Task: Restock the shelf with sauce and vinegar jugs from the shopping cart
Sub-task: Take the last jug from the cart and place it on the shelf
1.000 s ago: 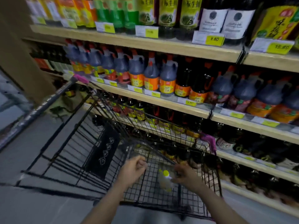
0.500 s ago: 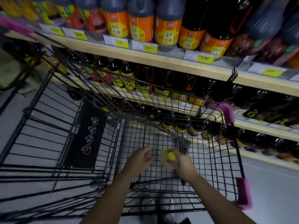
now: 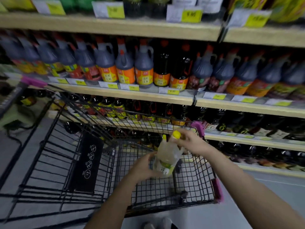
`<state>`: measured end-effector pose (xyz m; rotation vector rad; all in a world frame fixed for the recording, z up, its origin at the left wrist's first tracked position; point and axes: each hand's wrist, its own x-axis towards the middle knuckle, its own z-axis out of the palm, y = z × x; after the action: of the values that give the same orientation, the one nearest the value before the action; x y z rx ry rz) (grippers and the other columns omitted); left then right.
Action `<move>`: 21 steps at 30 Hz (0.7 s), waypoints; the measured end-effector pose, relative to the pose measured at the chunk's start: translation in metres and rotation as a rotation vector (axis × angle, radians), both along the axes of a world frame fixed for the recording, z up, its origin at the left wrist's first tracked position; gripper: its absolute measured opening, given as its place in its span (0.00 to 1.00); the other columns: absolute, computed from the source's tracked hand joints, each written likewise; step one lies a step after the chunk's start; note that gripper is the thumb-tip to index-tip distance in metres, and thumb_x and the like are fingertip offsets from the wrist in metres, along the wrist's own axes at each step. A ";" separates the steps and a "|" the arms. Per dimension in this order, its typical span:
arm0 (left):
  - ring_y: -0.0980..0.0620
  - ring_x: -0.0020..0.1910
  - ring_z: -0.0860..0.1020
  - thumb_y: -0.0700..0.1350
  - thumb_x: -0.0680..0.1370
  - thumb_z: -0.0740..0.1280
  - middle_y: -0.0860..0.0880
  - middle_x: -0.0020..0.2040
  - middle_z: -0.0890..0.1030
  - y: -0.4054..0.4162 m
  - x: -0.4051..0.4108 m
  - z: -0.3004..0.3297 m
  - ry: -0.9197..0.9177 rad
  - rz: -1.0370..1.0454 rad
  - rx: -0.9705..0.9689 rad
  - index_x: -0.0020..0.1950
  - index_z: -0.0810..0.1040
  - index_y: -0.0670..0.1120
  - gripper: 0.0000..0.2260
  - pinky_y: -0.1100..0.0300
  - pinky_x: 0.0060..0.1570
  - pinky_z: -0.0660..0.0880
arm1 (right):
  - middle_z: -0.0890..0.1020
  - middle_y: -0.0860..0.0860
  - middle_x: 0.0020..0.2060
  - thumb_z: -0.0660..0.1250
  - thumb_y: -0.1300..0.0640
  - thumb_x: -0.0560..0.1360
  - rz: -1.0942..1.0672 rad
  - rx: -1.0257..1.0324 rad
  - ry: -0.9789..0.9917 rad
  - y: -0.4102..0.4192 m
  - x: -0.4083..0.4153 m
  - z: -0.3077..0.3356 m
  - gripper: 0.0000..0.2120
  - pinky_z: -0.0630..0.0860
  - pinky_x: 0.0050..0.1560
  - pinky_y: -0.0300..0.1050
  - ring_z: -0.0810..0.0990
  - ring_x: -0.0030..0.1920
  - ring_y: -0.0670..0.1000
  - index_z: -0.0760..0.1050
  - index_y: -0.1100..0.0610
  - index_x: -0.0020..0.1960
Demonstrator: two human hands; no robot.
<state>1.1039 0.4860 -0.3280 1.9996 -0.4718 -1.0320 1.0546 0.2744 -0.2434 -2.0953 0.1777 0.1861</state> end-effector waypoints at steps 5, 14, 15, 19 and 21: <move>0.55 0.59 0.75 0.46 0.56 0.82 0.56 0.60 0.74 -0.026 -0.012 0.041 0.041 0.041 -0.192 0.62 0.67 0.54 0.40 0.60 0.54 0.77 | 0.77 0.53 0.40 0.65 0.56 0.77 -0.070 0.056 -0.100 -0.008 -0.004 0.077 0.10 0.70 0.40 0.35 0.73 0.40 0.47 0.76 0.61 0.54; 0.56 0.48 0.79 0.47 0.62 0.79 0.54 0.50 0.82 -0.059 -0.040 0.102 -0.073 0.122 -0.239 0.48 0.75 0.56 0.20 0.59 0.48 0.75 | 0.83 0.51 0.49 0.68 0.53 0.74 -0.433 0.418 -0.181 -0.010 -0.046 0.098 0.13 0.79 0.52 0.48 0.82 0.49 0.51 0.74 0.52 0.58; 0.56 0.47 0.79 0.47 0.63 0.79 0.53 0.49 0.82 -0.063 -0.044 0.108 -0.070 0.139 -0.256 0.49 0.76 0.56 0.19 0.60 0.45 0.75 | 0.82 0.52 0.53 0.69 0.55 0.73 -0.428 0.453 -0.176 -0.007 -0.056 0.095 0.17 0.78 0.53 0.46 0.82 0.52 0.51 0.73 0.51 0.60; 0.60 0.42 0.78 0.45 0.66 0.77 0.53 0.47 0.82 -0.080 -0.054 0.131 -0.107 0.118 -0.334 0.52 0.78 0.52 0.17 0.70 0.36 0.72 | 0.83 0.50 0.52 0.74 0.58 0.68 -0.467 0.481 -0.055 0.003 -0.084 0.077 0.23 0.78 0.57 0.48 0.81 0.54 0.51 0.72 0.52 0.61; 0.61 0.43 0.78 0.45 0.66 0.77 0.52 0.48 0.82 -0.088 -0.058 0.139 -0.120 0.082 -0.351 0.53 0.78 0.51 0.18 0.71 0.36 0.72 | 0.84 0.53 0.50 0.75 0.57 0.67 -0.553 0.508 -0.052 0.004 -0.093 0.073 0.19 0.77 0.58 0.50 0.82 0.54 0.54 0.76 0.54 0.56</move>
<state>1.0463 0.3984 -0.1887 1.7559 -0.5867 -0.7244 0.9616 0.2780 -0.1704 -1.4804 0.6025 -0.1463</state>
